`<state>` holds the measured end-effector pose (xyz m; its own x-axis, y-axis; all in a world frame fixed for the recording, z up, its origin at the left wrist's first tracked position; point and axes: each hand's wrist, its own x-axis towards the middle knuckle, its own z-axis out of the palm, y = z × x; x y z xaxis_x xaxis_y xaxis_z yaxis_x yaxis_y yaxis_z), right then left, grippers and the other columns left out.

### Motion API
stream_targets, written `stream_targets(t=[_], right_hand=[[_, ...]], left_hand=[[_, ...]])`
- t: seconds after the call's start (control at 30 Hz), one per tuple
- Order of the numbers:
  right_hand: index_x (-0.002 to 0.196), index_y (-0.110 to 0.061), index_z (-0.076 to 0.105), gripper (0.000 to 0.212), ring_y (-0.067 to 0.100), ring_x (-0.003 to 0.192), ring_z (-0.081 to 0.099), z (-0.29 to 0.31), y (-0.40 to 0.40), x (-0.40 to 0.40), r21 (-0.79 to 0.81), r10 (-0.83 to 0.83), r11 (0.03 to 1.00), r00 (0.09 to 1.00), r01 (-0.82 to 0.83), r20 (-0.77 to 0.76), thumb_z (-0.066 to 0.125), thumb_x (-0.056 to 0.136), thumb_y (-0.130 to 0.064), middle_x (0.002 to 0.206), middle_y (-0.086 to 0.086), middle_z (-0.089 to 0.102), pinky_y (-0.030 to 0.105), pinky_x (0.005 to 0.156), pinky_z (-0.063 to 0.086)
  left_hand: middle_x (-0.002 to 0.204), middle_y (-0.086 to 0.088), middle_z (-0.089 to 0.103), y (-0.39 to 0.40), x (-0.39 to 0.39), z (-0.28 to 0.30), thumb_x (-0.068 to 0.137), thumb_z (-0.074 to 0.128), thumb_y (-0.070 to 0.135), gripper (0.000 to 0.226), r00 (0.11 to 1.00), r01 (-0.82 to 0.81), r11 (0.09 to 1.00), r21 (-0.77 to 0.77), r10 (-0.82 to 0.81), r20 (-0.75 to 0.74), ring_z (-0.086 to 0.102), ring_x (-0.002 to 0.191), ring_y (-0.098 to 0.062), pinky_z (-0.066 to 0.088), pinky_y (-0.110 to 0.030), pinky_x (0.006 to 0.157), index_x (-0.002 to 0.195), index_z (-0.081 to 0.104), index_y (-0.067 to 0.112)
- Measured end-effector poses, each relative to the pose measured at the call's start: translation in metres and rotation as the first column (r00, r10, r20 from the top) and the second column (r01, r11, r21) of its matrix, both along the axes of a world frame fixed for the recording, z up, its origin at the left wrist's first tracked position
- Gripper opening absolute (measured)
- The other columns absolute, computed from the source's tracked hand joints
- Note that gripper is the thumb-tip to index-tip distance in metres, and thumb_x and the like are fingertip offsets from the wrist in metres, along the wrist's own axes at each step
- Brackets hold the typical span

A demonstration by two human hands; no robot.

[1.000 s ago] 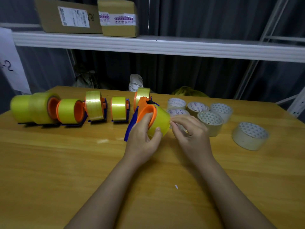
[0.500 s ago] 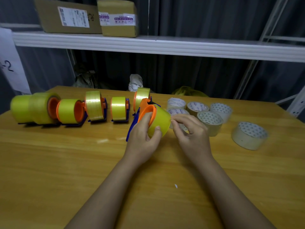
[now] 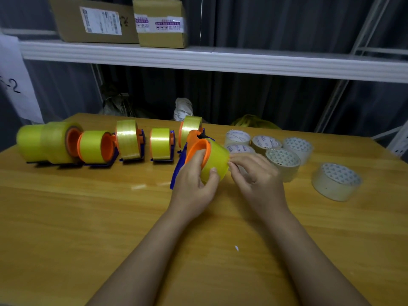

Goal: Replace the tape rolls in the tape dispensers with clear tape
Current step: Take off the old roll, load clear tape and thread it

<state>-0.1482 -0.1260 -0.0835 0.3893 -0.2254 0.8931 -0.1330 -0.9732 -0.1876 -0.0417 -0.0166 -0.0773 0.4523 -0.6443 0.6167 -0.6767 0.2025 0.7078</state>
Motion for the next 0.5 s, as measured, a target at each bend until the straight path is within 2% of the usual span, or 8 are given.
stream_targets(t=[0.1, 0.23, 0.3, 0.4, 0.5], right_hand=[[0.088, -0.004, 0.067, 0.018, 0.016, 0.086, 0.058, 0.000, 0.000, 0.001, -0.006, -0.033, 0.999, 0.998, 0.033, -0.047, 0.054, 0.091, -0.016, 0.087, 0.005, 0.067, 0.020, 0.079, 0.041], [0.089, -0.011, 0.061, 0.014, 0.009, 0.079, 0.055, 0.002, 0.002, 0.000, 0.264, 0.039, 0.964, 0.999, -0.043, 0.021, 0.051, 0.092, -0.021, 0.083, -0.004, 0.058, 0.022, 0.070, 0.044], [0.089, -0.023, 0.059, 0.008, 0.005, 0.073, 0.055, 0.004, 0.003, -0.002, 0.438, 0.117, 0.889, 0.991, -0.134, 0.066, 0.053, 0.094, -0.019, 0.081, -0.011, 0.057, 0.020, 0.064, 0.044], [0.089, -0.032, 0.059, 0.015, 0.001, 0.067, 0.057, 0.009, 0.007, -0.004, 0.595, 0.225, 0.756, 0.962, -0.274, 0.157, 0.051, 0.094, -0.021, 0.078, -0.013, 0.061, 0.015, 0.061, 0.043], [0.093, -0.031, 0.063, 0.015, 0.003, 0.087, 0.063, 0.012, 0.008, -0.006, 0.616, 0.223, 0.729, 0.954, -0.300, 0.202, 0.048, 0.094, -0.027, 0.092, -0.005, 0.065, 0.018, 0.075, 0.049]], left_hand=[[0.081, -0.010, 0.060, 0.000, 0.000, -0.002, 0.087, 0.048, 0.035, 0.011, 1.000, 0.013, 1.000, 0.022, -0.013, -0.013, 0.053, 0.060, -0.026, 0.043, -0.041, 0.051, 0.090, 0.046, 0.046], [0.079, 0.014, 0.055, 0.001, 0.001, 0.000, 0.082, 0.043, 0.045, 0.024, 0.996, 0.077, 0.996, 0.053, -0.074, -0.047, 0.048, 0.068, -0.017, 0.047, -0.042, 0.068, 0.097, 0.045, 0.063], [0.086, 0.008, 0.058, 0.001, 0.002, 0.001, 0.082, 0.043, 0.046, 0.025, 0.991, 0.116, 0.992, 0.056, -0.112, -0.078, 0.053, 0.072, -0.028, 0.050, -0.049, 0.067, 0.099, 0.047, 0.063], [0.088, -0.007, 0.060, 0.002, 0.003, 0.002, 0.080, 0.044, 0.046, 0.024, 0.989, 0.116, 0.993, 0.035, -0.112, -0.100, 0.056, 0.076, -0.033, 0.048, -0.053, 0.065, 0.103, 0.050, 0.044], [0.090, -0.016, 0.059, 0.002, 0.004, 0.002, 0.080, 0.045, 0.046, 0.025, 0.986, 0.114, 0.993, 0.032, -0.109, -0.123, 0.056, 0.078, -0.039, 0.050, -0.055, 0.064, 0.104, 0.050, 0.041]])
